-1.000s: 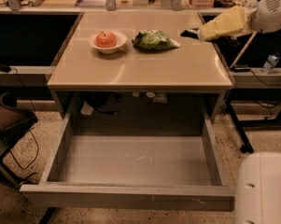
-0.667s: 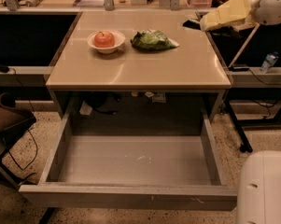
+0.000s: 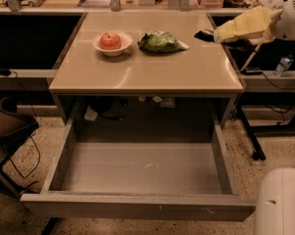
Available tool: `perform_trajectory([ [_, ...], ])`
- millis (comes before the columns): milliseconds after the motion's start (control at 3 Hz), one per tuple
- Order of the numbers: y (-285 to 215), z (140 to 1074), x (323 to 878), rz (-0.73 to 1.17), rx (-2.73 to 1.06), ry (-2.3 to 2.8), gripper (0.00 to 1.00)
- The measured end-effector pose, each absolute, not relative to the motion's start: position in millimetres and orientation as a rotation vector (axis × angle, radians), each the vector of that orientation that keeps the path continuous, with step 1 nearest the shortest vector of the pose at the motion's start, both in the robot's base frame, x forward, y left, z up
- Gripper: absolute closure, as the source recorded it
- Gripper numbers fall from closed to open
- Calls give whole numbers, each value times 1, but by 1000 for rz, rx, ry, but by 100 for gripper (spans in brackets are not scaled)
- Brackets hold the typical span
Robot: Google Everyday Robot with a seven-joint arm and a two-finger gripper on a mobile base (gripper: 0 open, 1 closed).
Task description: Place rxbar chocolate into top drawer
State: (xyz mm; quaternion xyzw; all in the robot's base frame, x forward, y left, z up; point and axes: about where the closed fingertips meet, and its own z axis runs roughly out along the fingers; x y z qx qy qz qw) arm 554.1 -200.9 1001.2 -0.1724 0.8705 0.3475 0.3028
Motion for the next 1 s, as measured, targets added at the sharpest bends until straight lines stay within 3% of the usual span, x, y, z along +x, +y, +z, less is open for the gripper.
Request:
perform_trajectory([
  [333, -196, 996, 492, 1125, -408, 2354, 100],
  [667, -181, 1010, 480, 1254, -368, 2343, 100],
  [1000, -177, 1014, 485, 1267, -358, 2319, 100],
])
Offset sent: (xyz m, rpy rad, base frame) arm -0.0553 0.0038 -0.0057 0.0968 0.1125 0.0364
